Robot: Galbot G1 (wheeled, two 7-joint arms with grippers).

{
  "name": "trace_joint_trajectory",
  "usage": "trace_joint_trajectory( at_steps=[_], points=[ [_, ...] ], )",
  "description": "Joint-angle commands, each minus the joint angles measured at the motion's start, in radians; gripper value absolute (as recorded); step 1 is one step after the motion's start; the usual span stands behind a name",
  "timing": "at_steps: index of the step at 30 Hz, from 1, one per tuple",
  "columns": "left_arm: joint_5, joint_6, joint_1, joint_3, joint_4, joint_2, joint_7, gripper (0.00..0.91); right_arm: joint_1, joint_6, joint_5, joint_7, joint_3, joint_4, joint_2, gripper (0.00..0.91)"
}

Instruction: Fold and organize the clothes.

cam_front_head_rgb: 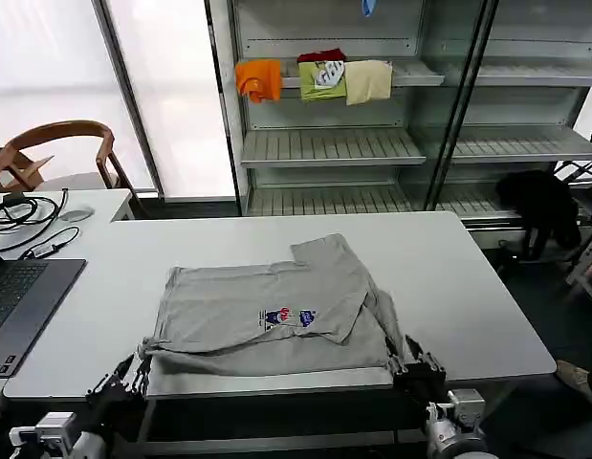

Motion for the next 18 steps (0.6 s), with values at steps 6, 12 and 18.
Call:
trace_joint_trajectory(
  at_steps=[6,12,18],
  points=[
    [0.001,0.039,-0.453,0.043,0.173,0.052,0.046,0.907,0.588,-0.001,-0.122,-0.068,-0.061,-0.407,0.083,0.907],
    [0.002,0.044,-0.614,0.129,0.374,0.092,0.047,0.907,0.809,0.005,-0.102,-0.11,-0.044,-0.795,0.176,0.907],
    [0.052,0.045,-0.798,0.24,0.638,0.087,0.065,0.907,0.995,0.051,-0.192,-0.151,-0.016,-1.149,0.229,0.907]
  ],
)
